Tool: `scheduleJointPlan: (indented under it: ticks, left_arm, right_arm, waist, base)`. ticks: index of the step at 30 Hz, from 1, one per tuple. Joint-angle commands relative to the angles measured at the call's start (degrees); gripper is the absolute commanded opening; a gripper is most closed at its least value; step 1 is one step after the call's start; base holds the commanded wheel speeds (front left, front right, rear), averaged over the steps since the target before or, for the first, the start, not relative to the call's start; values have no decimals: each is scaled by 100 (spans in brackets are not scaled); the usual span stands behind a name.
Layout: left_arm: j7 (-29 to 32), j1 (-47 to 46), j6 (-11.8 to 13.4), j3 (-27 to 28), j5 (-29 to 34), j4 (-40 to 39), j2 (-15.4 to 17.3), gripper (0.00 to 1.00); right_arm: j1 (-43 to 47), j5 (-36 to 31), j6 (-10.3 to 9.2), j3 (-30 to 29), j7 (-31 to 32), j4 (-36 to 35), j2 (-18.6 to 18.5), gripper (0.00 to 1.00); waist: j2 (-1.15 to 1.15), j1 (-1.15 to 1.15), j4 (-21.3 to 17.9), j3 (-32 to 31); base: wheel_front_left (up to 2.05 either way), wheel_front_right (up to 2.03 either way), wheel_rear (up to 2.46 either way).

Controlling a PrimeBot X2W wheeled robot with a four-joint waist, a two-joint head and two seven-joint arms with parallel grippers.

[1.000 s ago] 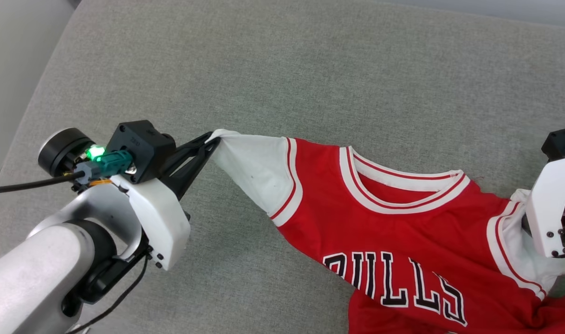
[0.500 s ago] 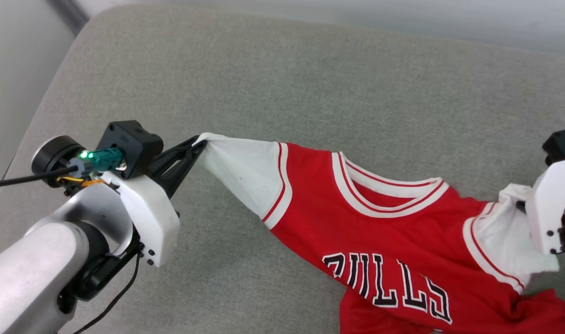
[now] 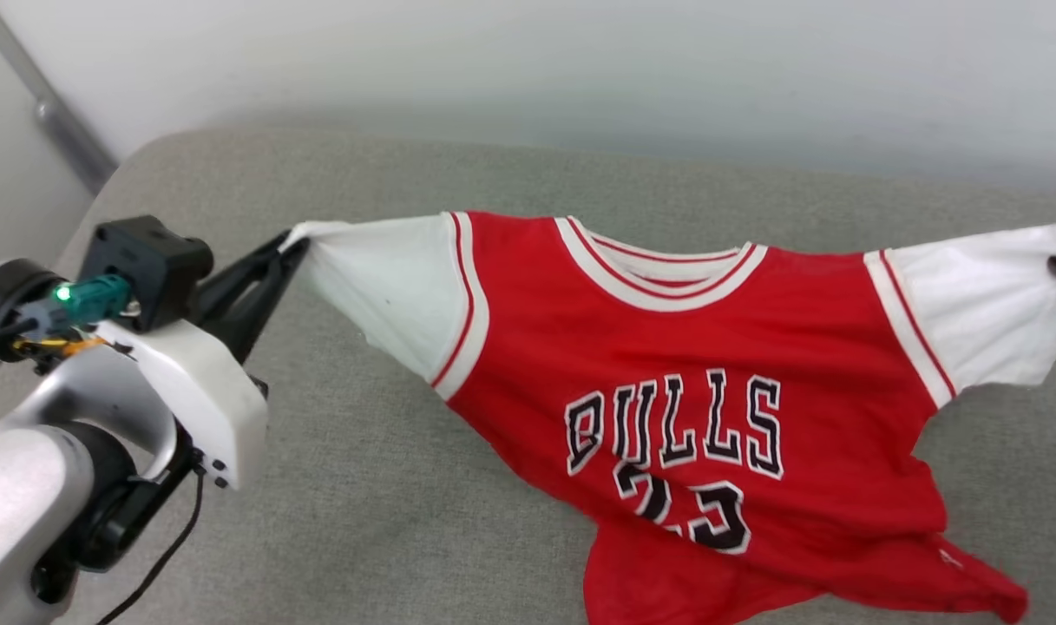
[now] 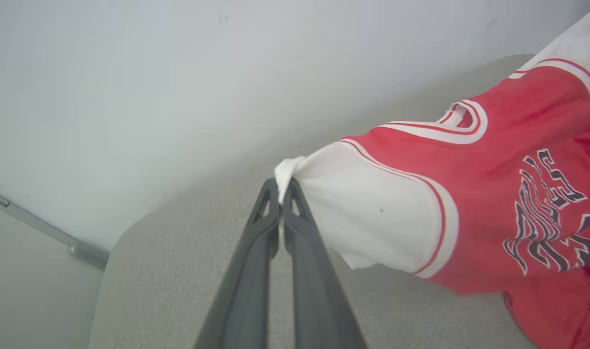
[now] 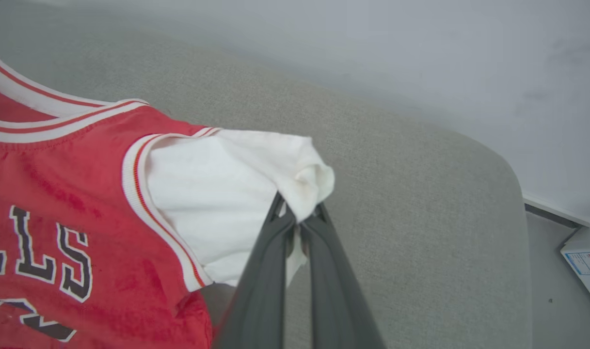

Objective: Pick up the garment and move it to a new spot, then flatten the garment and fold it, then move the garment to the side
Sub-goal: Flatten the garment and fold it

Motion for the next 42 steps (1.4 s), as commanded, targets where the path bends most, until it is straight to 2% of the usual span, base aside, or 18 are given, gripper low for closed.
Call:
scheduleJointPlan:
  ticks: [1, 11, 24, 31, 33, 38, 42]
  left_arm:
    - [-65, 21, 67, 81, 30, -40, 63, 0]
    - [-477, -164, 391, 619, 178, -285, 373, 0]
    - [-1251, -496, 674, 1536, 210, -478, 719, 0]
    - [-1408, -976, 489, 1797, 110, -265, 651, 0]
    - [-1427, -1259, 329, 1817, 129, -81, 612, 0]
    - [-1326, -2253, -257, 1675, 286, 611, 467, 0]
    - [-1137, -3240, -586, 1512, 467, 1231, 144, 0]
  right_arm:
    - [33, 26, -4, -71, -45, -138, -61, 0]
    - [-204, 74, -4, -618, -803, -1160, -261, 0]
    - [-924, 291, -4, -838, -1601, -1516, -423, 0]
    - [-1619, 346, -4, -747, -1812, -1237, -504, 0]
    - [-1927, 340, -4, -658, -1895, -1065, -503, 0]
    - [-2924, 150, -5, -330, -2187, -501, -428, 0]
    - [-3861, -55, -4, -87, -2427, 116, -146, 0]
  waist:
    - [0, -1, -122, -144]
    - [0, -1, -444, -437]
    - [0, -1, -899, -439]
    - [0, -1, -1039, -10]
    - [0, -1, -1067, 225]
    - [0, -1, -1136, 936]
    - [0, -1, -1185, 1548]
  base:
    - [0, 0, 0]
    - [0, 0, 0]
    - [0, 0, 0]
    - [0, 0, 0]
    - [0, 0, 0]
    - [0, 0, 0]
    - [0, 0, 0]
